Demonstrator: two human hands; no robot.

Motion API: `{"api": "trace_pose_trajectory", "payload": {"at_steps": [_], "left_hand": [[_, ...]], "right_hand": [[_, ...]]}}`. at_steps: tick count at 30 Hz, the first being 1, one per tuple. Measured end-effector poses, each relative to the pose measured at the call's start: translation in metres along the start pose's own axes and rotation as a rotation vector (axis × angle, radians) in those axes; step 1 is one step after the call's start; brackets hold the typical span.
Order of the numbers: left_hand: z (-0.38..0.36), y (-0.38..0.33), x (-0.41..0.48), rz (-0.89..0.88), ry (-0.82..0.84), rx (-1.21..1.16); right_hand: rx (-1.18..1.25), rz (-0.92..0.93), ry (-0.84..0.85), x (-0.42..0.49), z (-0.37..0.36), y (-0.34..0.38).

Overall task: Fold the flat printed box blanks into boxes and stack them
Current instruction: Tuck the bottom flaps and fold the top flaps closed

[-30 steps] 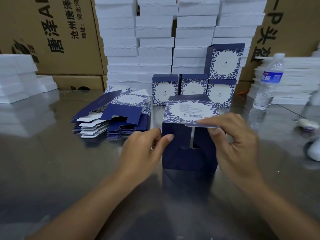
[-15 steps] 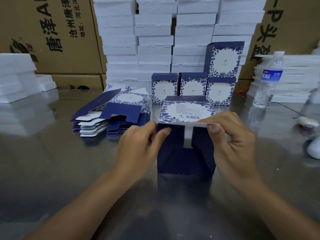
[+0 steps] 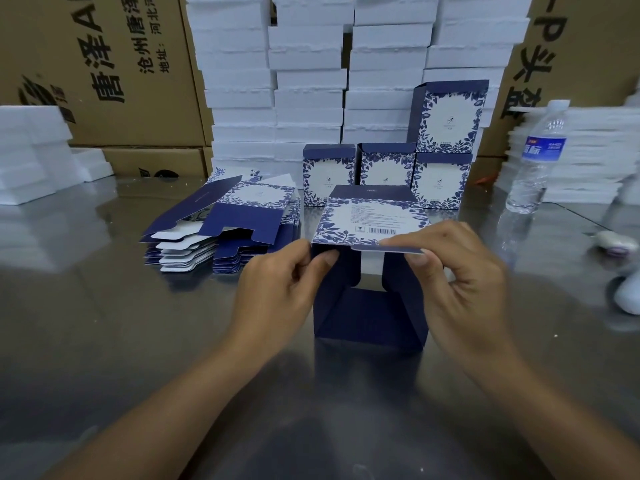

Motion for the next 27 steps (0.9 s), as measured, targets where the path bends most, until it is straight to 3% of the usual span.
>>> {"api": "trace_pose_trajectory", "payload": {"at_steps": [7,18,23,27], "left_hand": [[-0.012,0.013,-0.006,0.068,0.245,-0.098],[-0.012,0.013,-0.005,0.082,0.260,-0.088],[-0.019,0.022,-0.012,0.089,0.456,0.021],[-0.019,0.024,-0.011,0.057,0.483,0.057]], "right_hand": [[-0.045,-0.014,-0.029,0.002,0.004,-0.006],[-0.052,-0.009,-0.040,0.002,0.004,-0.008],[-0.057,-0.006,-0.035,0.001,0.004,-0.008],[-0.061,0.002,-0.035,0.001,0.003,-0.008]]}}
Point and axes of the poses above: each hand's wrist, its own x-axis towards the middle knuckle, its own z-axis out of the back of the hand, y = z × x, the point moved 3 cm from there along x, towards the middle knuckle, and after that the axes turned 9 degrees about -z, right-handed, at the moved point
